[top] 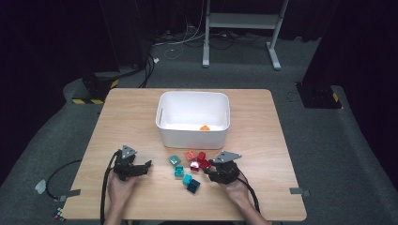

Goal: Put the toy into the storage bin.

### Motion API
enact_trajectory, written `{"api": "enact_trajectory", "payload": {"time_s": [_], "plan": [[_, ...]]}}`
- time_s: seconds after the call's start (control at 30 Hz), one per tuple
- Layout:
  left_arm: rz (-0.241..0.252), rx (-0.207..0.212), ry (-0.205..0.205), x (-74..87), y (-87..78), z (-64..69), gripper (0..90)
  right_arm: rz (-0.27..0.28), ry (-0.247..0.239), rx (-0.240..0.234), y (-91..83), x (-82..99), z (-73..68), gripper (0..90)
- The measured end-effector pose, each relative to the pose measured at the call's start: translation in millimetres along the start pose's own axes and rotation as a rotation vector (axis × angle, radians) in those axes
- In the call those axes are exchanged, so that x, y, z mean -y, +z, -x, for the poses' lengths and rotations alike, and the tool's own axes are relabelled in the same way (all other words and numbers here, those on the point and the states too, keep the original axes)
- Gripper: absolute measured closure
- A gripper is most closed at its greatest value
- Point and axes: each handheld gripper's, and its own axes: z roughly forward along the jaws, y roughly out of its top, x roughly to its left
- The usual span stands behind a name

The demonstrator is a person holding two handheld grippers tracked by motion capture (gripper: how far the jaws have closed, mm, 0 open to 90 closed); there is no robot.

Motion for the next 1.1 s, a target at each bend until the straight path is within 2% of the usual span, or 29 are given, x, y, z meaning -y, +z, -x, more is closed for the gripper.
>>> {"api": "enact_trajectory", "payload": {"time_s": [0.37,0.63,0.83,1.1], "plan": [[0.001,0.001,-0.002,0.0,0.1,0.1,16.3,-0.010,0.005,0.007,4.4,-3.9,-0.1,53.9],[0.001,0.001,-0.001,0.0,0.1,0.1,16.3,-0.017,-0.006,0.020,4.9,-5.0,-2.2,58.7],[0.001,0.001,-0.002,0.0,0.1,0.1,16.3,-0.002,-0.013,0.018,-2.6,-5.9,-2.5,58.9],[0.001,0.000,-0.001,0.0,0.1,0.1,16.3,0.025,-0.004,-0.005,-21.2,-12.7,6.6,58.9]]}}
